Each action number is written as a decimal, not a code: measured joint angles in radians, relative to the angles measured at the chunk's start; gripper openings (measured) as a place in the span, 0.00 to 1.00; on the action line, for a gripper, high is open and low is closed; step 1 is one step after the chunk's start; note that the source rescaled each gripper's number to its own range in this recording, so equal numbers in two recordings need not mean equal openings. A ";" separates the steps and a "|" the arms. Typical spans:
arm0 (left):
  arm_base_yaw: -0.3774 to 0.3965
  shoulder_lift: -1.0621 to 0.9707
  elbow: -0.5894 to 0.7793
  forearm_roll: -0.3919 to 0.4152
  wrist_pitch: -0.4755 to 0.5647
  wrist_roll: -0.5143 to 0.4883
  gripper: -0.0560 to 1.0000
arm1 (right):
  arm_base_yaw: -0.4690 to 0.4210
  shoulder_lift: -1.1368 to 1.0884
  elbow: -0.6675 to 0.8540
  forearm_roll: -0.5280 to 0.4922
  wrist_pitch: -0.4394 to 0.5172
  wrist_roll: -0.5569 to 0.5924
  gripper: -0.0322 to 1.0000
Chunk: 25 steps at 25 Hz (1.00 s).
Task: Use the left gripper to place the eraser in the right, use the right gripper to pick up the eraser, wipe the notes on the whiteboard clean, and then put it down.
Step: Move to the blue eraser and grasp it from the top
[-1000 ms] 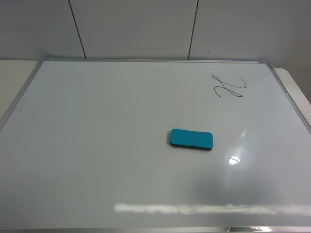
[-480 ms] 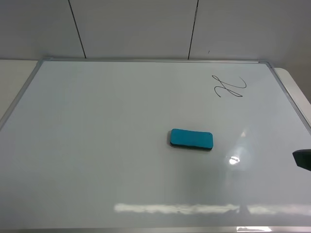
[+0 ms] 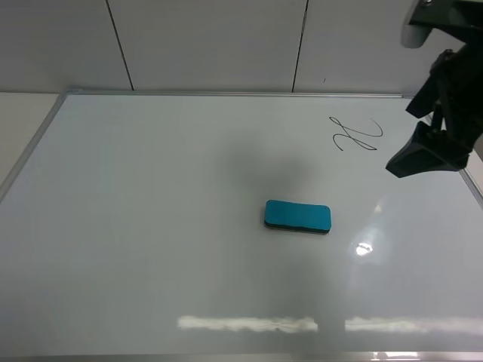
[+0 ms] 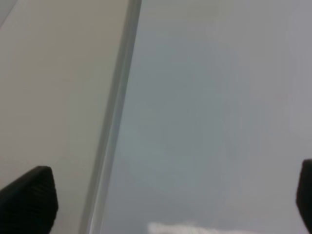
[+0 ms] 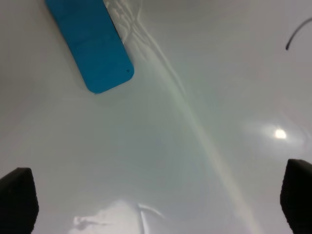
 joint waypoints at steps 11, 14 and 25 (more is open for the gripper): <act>0.000 0.000 0.000 0.000 -0.001 0.000 1.00 | 0.211 0.396 -0.185 -0.004 -0.029 -0.103 1.00; 0.000 0.000 0.000 0.000 -0.001 0.000 1.00 | 0.253 0.436 -0.188 -0.035 -0.030 -0.115 1.00; 0.000 0.000 0.000 0.000 -0.001 0.000 1.00 | 0.284 0.454 -0.109 -0.056 -0.105 -0.122 1.00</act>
